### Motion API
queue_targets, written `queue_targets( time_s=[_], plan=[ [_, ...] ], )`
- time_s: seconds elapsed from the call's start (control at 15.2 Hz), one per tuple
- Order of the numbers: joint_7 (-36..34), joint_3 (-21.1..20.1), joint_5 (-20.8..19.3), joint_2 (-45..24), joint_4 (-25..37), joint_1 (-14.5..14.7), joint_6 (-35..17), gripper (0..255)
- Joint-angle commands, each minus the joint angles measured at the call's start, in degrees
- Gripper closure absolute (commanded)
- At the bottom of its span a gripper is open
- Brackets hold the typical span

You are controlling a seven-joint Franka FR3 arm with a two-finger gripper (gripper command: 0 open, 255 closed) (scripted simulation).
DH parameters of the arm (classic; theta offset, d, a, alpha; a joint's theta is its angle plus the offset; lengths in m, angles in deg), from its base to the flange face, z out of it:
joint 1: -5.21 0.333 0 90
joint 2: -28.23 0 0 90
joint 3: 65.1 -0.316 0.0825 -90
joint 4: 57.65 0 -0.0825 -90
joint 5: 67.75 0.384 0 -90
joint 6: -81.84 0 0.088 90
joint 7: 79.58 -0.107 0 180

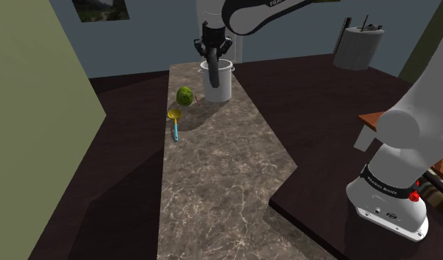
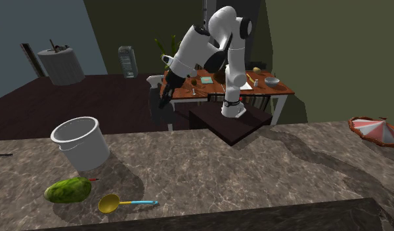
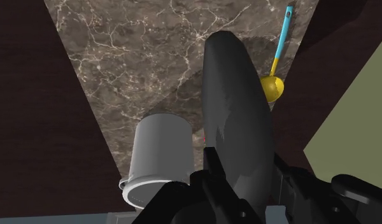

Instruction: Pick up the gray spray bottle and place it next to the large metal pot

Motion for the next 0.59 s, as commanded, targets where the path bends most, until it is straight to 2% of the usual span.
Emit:
queue_targets(
  time_s=[0.0, 0.53],
  plan=[
    [1.76, 1.05, -1.07, -1.95, 1.45, -0.87, -0.63, 255],
    [8.91, 4.87, -4.66, -10.54, 9.90, -3.19, -1.24, 255]
  ],
)
